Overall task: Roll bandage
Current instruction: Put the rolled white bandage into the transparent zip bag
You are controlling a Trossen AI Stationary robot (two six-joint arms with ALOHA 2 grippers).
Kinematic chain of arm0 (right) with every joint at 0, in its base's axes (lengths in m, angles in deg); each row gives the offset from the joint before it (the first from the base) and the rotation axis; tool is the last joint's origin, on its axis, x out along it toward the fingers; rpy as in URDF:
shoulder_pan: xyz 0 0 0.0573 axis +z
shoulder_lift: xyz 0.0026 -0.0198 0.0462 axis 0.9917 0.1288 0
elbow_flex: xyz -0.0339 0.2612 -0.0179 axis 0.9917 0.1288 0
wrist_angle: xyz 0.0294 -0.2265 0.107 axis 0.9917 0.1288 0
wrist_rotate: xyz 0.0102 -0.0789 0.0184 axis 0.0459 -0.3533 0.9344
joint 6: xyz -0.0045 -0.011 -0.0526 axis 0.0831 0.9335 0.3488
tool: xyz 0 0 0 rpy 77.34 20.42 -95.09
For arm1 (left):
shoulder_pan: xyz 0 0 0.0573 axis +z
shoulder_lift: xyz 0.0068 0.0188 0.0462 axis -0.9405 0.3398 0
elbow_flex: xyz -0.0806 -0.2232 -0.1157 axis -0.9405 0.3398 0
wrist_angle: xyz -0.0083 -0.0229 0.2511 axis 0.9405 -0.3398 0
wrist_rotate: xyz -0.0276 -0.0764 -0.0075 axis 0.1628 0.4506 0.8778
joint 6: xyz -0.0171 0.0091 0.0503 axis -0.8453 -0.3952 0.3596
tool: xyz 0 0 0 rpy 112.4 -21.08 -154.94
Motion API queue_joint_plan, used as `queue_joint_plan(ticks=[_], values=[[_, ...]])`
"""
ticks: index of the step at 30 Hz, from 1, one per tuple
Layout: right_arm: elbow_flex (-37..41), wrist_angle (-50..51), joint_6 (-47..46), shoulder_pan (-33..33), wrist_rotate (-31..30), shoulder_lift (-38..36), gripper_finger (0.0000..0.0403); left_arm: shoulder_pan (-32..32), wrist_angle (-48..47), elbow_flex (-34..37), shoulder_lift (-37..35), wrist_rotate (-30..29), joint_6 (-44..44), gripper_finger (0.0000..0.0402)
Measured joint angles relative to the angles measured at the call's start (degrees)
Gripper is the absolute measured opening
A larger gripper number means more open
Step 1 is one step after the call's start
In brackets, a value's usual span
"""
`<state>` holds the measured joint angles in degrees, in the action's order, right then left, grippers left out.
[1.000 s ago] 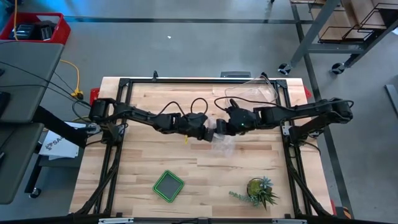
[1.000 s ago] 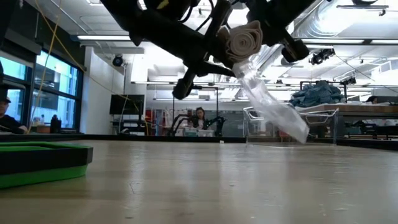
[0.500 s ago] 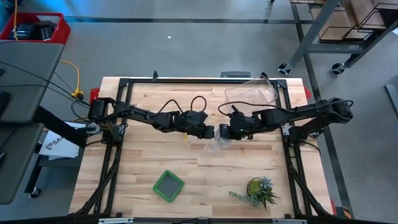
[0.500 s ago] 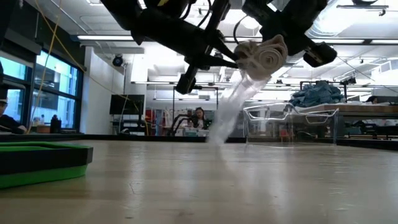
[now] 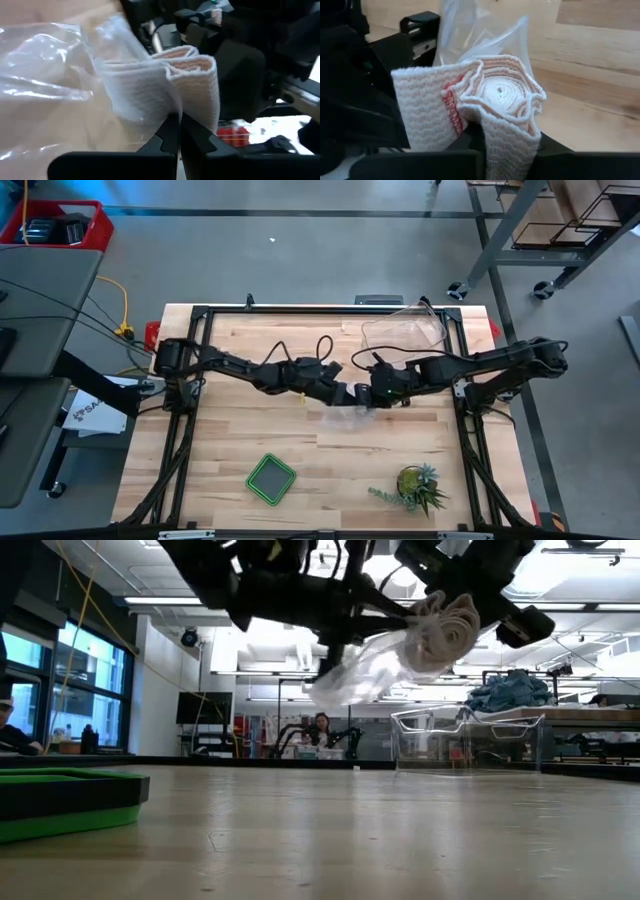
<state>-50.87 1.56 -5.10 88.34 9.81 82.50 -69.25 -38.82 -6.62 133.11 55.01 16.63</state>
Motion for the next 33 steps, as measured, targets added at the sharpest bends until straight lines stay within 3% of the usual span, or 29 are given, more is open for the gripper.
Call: queue_joint_plan(ticks=[9,14,19,25,33], values=[[0.0,-1.0,1.6,0.8,-1.8,-3.6,0.0033,0.0,19.2,0.9,3.7,0.7,-2.7,0.0000],[0.0,-1.3,2.1,0.6,-3.4,-4.5,0.0033,-0.6,37.6,3.4,9.9,-1.3,-12.7,0.0000],[0.0,-3.1,3.1,0.6,-1.6,-5.6,0.0033,-2.4,58.3,3.8,18.4,-8.4,-22.8,0.0000],[0.2,-4.0,3.6,0.1,-1.4,-8.2,0.0033,-3.4,59.3,2.5,19.3,-11.5,-26.5,0.0000],[0.0,-7.1,5.8,-0.2,-1.3,-6.3,0.0033,-2.0,59.1,-3.3,19.2,-5.2,-26.2,0.0000]])
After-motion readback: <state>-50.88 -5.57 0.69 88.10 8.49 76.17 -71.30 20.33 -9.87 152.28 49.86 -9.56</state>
